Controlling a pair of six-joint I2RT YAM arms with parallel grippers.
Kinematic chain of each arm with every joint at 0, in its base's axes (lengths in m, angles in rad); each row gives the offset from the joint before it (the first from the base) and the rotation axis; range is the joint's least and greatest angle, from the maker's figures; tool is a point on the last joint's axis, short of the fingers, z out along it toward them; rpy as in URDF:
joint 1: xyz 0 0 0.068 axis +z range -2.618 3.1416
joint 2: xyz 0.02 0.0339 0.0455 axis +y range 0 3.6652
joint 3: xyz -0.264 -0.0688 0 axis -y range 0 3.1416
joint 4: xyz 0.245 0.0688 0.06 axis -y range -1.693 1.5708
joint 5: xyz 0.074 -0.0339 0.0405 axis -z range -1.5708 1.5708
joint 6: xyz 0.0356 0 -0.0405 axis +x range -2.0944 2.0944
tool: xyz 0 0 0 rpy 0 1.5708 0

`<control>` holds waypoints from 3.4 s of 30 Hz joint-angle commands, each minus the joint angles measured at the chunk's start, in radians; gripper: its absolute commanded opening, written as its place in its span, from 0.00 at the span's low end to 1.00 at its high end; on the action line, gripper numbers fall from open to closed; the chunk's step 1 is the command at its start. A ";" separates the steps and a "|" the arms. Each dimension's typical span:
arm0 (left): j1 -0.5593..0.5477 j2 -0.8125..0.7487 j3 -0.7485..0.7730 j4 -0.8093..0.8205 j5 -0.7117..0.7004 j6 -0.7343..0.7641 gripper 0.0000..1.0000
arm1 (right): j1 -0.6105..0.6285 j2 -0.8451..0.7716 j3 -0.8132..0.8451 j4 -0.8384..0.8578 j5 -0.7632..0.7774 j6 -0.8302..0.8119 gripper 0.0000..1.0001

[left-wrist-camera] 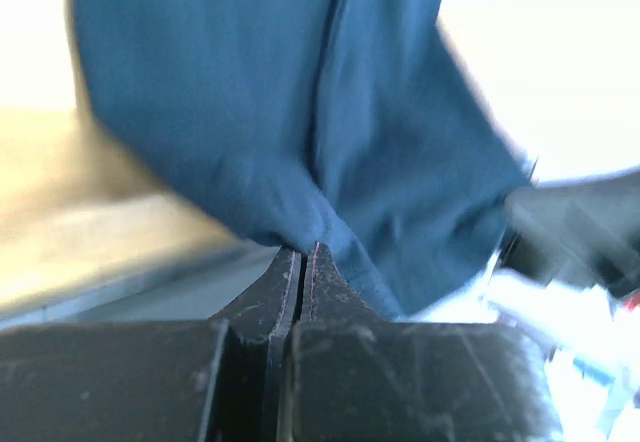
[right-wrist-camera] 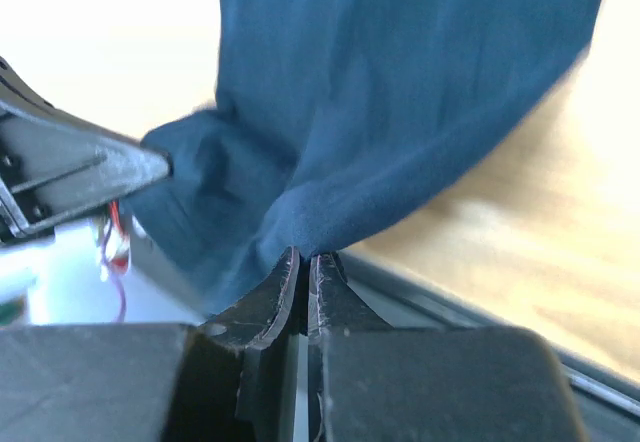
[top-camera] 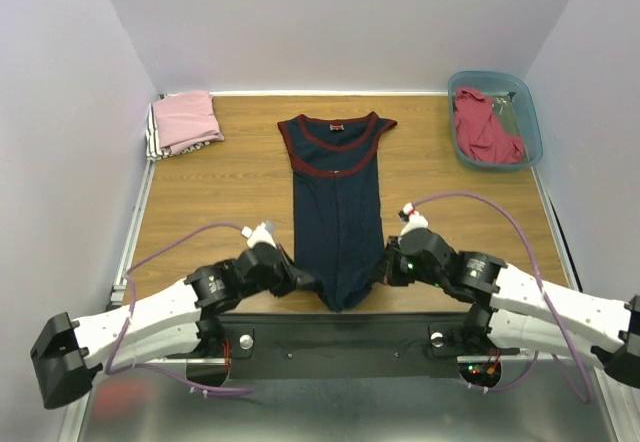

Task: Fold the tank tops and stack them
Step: Fold the tank top

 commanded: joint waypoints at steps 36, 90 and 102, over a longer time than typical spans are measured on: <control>0.718 1.007 0.633 0.590 0.347 0.490 0.04 | -0.599 0.923 0.626 0.342 -0.123 -0.393 0.18; -0.162 -0.151 0.192 -0.130 -0.438 -0.072 0.00 | 0.247 0.113 0.212 -0.086 0.543 0.044 0.02; 0.314 0.099 0.233 0.165 -0.039 0.332 0.00 | -0.026 0.213 0.255 0.027 0.408 -0.164 0.01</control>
